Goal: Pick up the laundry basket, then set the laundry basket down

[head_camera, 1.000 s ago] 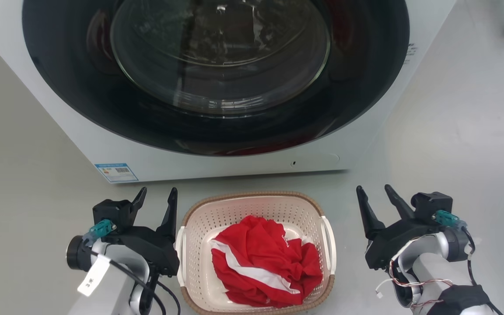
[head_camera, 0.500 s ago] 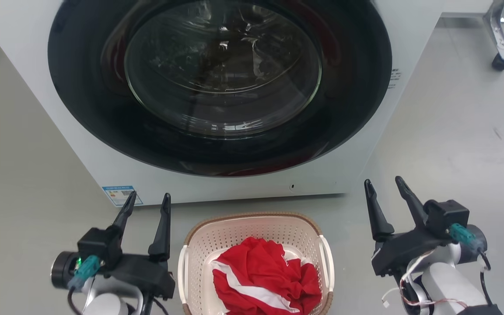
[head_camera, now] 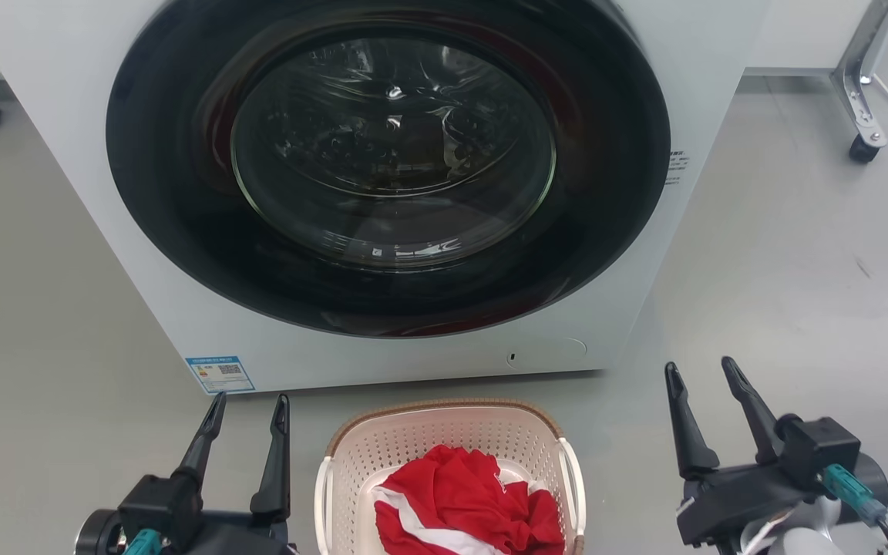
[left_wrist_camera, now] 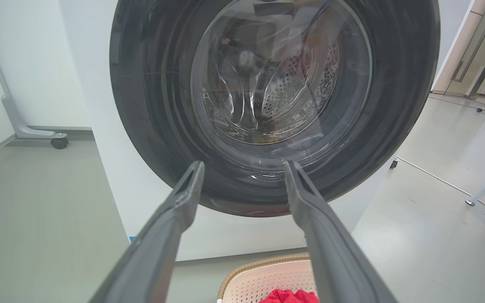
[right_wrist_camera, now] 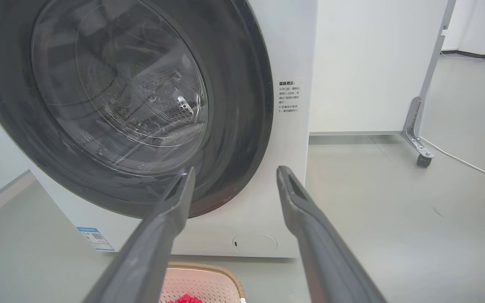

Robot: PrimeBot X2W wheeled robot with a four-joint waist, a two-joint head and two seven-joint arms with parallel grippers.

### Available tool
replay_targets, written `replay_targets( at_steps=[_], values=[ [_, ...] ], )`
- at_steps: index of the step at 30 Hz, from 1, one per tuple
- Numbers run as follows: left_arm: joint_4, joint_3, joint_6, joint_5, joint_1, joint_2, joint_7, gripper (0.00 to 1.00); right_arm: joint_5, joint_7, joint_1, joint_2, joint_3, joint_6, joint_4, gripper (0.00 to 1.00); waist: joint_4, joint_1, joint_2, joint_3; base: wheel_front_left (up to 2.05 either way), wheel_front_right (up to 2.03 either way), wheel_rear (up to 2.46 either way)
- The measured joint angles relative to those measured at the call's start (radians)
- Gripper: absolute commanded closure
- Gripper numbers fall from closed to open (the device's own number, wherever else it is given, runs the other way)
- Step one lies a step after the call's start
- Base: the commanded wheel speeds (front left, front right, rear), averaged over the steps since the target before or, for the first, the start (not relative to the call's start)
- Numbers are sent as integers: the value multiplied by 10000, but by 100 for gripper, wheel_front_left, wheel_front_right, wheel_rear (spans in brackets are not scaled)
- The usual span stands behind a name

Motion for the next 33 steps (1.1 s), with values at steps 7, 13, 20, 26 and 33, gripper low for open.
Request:
replay_targets(
  at_steps=[7, 13, 20, 26, 33],
  values=[
    [-403, 282, 13, 44, 603, 27, 0, 0, -94, -2, 779, -23, -458, -65, -579, 0, 13, 0, 1, -166, 0, 0, 0],
    [-577, 535, 17, 59, 868, 0, 0, 0, -364, 0, 1107, -10, -677, -88, -953, 0, 0, 0, 1, -198, 0, 0, 0],
    [-696, 658, 96, 136, 1099, -125, 2, 0, -539, 0, 1333, 82, -872, -100, -1154, 0, -2, 0, 1, -247, 0, 0, 0],
    [-769, 757, 100, 219, 1108, -144, 17, 0, -617, 0, 1408, 146, -988, -102, -1281, 0, 1, 0, 1, -258, 0, 0, 0],
    [-861, 830, 100, 316, 1118, -232, 121, 0, -767, 0, 1466, 171, -1074, -102, -1338, 0, -1, 0, 1, -253, 0, 0, 0]
  ],
)
